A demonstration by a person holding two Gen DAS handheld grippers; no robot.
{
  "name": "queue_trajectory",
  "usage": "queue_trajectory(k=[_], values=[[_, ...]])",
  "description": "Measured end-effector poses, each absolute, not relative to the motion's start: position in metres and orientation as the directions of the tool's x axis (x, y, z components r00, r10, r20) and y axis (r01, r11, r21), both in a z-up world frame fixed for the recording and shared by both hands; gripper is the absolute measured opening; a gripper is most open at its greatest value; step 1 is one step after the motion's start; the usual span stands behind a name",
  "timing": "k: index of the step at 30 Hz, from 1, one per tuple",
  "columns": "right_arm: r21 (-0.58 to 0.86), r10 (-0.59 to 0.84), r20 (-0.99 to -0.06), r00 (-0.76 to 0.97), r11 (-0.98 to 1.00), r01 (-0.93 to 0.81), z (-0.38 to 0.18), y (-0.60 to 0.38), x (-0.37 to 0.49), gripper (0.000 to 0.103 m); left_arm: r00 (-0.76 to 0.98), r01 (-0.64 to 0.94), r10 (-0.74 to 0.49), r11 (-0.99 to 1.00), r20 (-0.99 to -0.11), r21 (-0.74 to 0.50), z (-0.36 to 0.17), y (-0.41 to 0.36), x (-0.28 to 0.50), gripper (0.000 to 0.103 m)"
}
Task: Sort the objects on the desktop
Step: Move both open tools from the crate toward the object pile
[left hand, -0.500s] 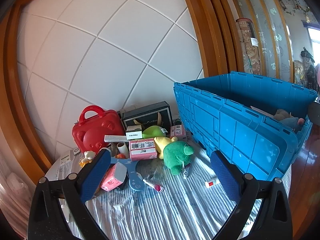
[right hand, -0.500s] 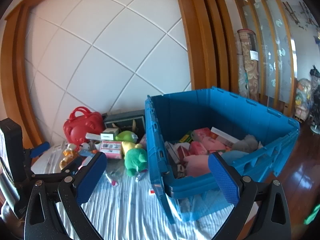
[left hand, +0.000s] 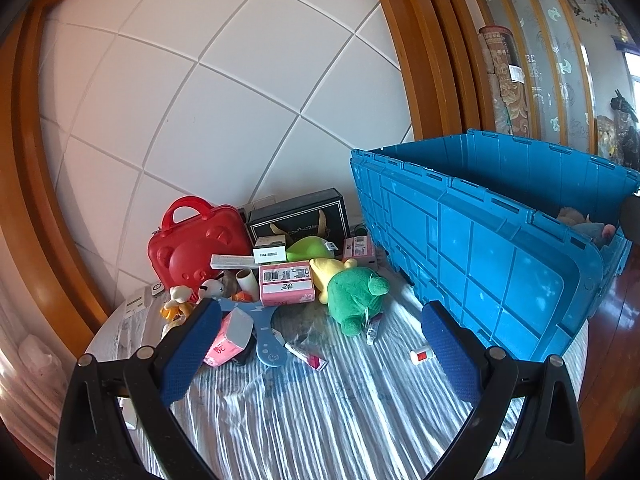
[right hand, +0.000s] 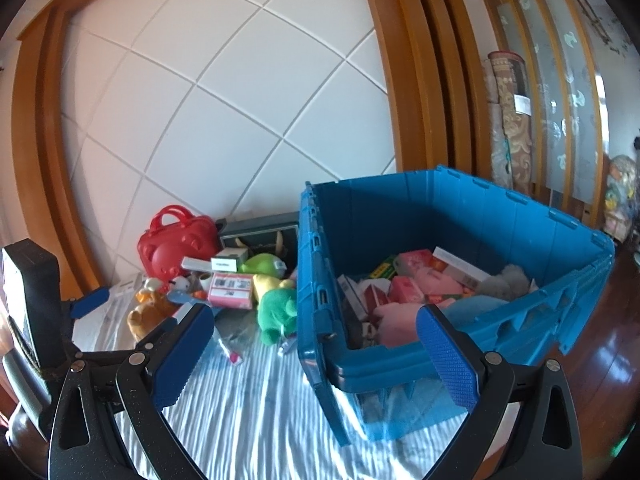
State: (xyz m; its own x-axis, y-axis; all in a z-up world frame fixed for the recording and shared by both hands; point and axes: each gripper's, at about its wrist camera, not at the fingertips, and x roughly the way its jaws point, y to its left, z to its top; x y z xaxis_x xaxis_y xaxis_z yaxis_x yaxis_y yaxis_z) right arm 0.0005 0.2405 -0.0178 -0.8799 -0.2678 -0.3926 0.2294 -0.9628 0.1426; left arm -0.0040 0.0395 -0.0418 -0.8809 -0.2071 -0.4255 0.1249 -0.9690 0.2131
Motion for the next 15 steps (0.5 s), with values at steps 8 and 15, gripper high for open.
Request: queue_trajectory(k=[8,15], values=[[0.141,-0.269,-0.399,-0.877,-0.963,0.231,-0.019,0.227,0.000,0.103,-0.867,0.118,-0.198,-0.973,-0.457,0.198,-0.062,0.014,-0.006,0.101],[0.112,-0.281,-0.402,-0.872,-0.960,0.257,-0.017,0.174,-0.008,0.103,-0.854,0.140,-0.217,-0.971,-0.473,0.193,-0.077,-0.054,-0.010,0.101]])
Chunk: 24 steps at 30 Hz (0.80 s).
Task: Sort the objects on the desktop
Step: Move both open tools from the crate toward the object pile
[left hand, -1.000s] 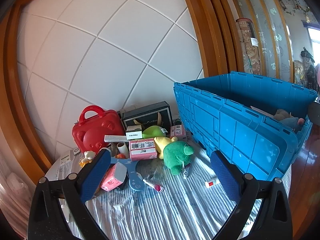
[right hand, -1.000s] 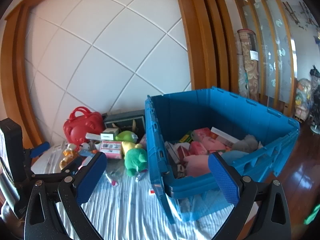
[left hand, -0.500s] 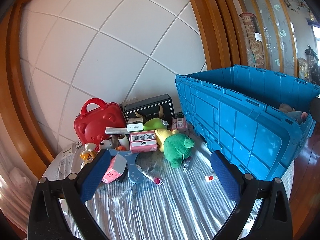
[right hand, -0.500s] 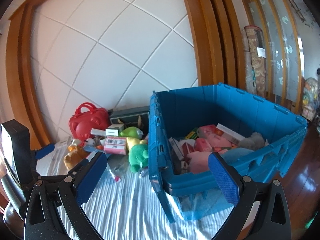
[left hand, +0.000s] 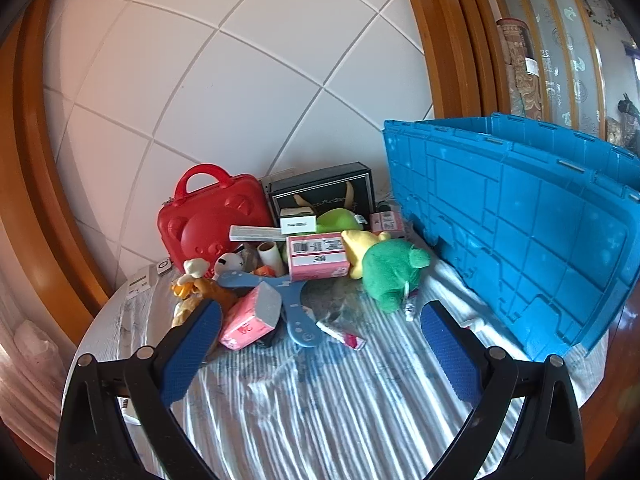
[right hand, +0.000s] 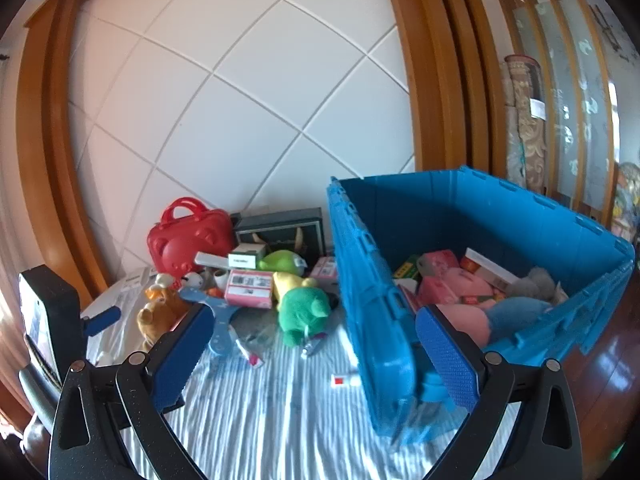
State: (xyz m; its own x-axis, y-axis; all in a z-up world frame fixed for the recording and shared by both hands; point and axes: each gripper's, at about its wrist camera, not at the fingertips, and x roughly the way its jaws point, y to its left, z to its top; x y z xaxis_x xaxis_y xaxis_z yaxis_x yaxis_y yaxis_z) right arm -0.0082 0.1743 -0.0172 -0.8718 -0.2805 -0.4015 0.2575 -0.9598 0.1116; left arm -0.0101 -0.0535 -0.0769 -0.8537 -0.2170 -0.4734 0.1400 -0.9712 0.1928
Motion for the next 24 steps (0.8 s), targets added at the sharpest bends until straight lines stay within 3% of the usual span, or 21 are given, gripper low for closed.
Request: queue_trajectory(k=[13,24], values=[[0.157,-0.380,-0.486,-0.787,-0.924,0.349,-0.056,0.015,-0.064,0.103,-0.796,0.186,-0.321,-0.937,-0.513,0.296,-0.115,-0.216,-0.032,0.101],[0.191,-0.484,-0.633,-0.604,-0.854,0.485,-0.123,-0.090,-0.149,0.103,-0.720,0.281,-0.381,-0.924,-0.580,0.259,-0.152,-0.292,-0.057,0.101]])
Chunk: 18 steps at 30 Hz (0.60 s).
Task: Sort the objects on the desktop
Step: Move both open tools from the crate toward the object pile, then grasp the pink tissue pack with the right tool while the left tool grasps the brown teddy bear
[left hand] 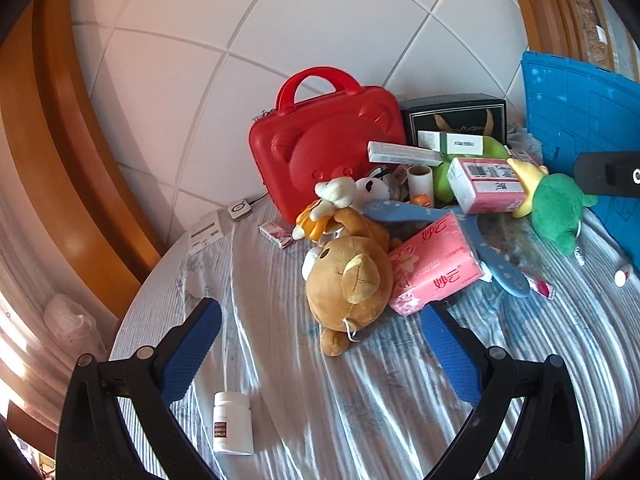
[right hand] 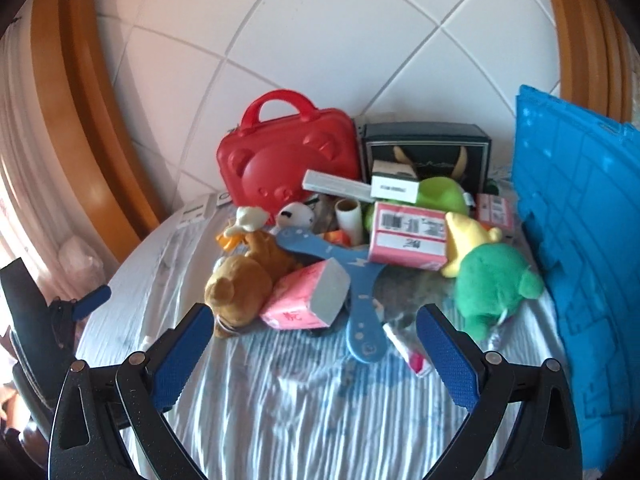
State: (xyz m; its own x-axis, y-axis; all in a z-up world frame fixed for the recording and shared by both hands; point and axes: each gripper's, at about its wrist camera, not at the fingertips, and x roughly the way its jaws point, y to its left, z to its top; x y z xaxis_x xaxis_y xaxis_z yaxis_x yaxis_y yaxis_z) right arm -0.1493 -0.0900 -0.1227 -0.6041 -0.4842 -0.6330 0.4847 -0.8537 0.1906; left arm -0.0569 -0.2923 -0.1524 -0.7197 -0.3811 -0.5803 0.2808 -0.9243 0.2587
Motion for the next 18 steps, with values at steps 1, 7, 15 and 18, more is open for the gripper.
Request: queue_trajectory(k=[1,7,15,18], values=[[0.198,-0.494,-0.648,-0.580,-0.844,0.498,-0.128,-0.098,-0.158,0.103,-0.714,0.288,-0.387,-0.922,-0.583,0.259,-0.156,-0.297,-0.061,0.101],[0.216,-0.523,-0.704,-0.480,-0.802,0.557,-0.158,-0.138,-0.201,0.103,-0.699,0.317,-0.387,-0.922,-0.602,0.223,-0.177,-0.318,-0.084,0.101],[0.272,-0.490,-0.785,-0.378,-0.822,0.501,-0.219,-0.151,-0.259,0.103,-0.699,0.205,-0.298,-0.955,-0.650,0.217,-0.212,-0.317,-0.125,0.101],[0.285,-0.488,-0.799,-0.352,-0.822,0.493,-0.235,-0.154,-0.271,0.103,-0.713,0.185,-0.279,-0.960,-0.643,0.211,-0.218,-0.319,-0.134,0.101]])
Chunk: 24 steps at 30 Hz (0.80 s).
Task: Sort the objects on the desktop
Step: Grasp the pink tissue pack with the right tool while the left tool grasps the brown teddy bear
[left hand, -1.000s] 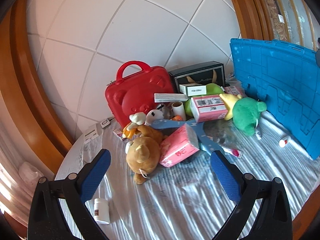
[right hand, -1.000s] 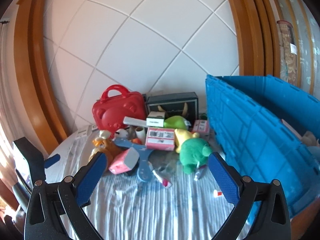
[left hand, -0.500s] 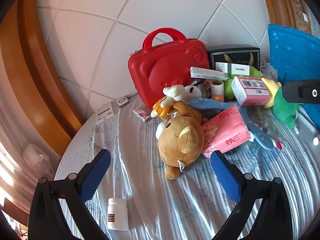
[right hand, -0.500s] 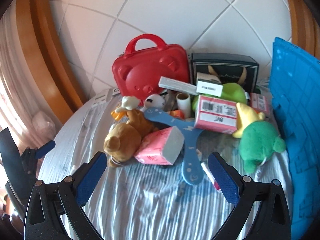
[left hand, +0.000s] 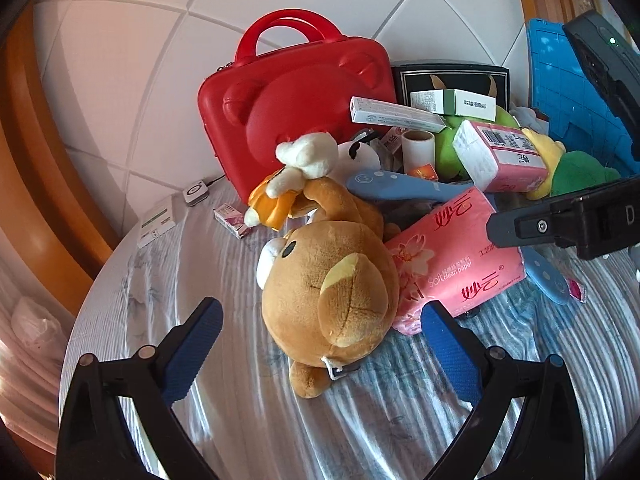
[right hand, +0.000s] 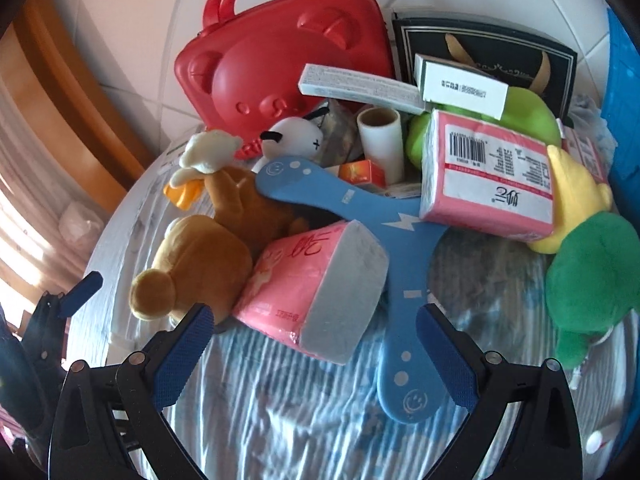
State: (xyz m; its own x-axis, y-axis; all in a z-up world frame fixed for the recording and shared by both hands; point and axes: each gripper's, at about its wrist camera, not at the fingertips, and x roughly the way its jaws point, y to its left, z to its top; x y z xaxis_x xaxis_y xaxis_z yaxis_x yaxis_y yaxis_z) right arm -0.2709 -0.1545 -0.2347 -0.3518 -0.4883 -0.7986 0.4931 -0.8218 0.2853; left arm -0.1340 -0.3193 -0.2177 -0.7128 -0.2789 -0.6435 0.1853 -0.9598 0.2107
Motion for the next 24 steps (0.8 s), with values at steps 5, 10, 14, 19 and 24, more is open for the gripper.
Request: queue_trajectory(k=[5,10,14,19,24], values=[[0.323,-0.502,-0.808,-0.309,-0.815,0.480,-0.252,-0.159,-0.285,0.103,-0.704,0.126,-0.180,-0.984,-0.687,0.129,-0.228,-0.331,-0.148,0.056],[0.365,-0.518,-0.815,-0.261,-0.808,0.462,-0.267,-0.164,-0.292,0.103,-0.723,0.109,-0.174,-0.984,-0.669,0.138,-0.229,-0.327,-0.145,0.048],[0.394,-0.532,-0.814,-0.234,-0.802,0.449,-0.274,-0.167,-0.297,0.103,-0.718,0.071,-0.153,-0.987,-0.679,0.147,-0.223,-0.320,-0.142,0.029],[0.441,-0.555,-0.808,-0.199,-0.793,0.421,-0.279,-0.171,-0.304,0.103,-0.703,0.046,-0.121,-0.991,-0.701,0.125,-0.221,-0.321,-0.145,0.026],[0.475,-0.569,-0.806,-0.166,-0.787,0.393,-0.288,-0.177,-0.309,0.101,-0.704,0.049,-0.113,-0.993,-0.701,0.112,-0.222,-0.323,-0.145,0.026]])
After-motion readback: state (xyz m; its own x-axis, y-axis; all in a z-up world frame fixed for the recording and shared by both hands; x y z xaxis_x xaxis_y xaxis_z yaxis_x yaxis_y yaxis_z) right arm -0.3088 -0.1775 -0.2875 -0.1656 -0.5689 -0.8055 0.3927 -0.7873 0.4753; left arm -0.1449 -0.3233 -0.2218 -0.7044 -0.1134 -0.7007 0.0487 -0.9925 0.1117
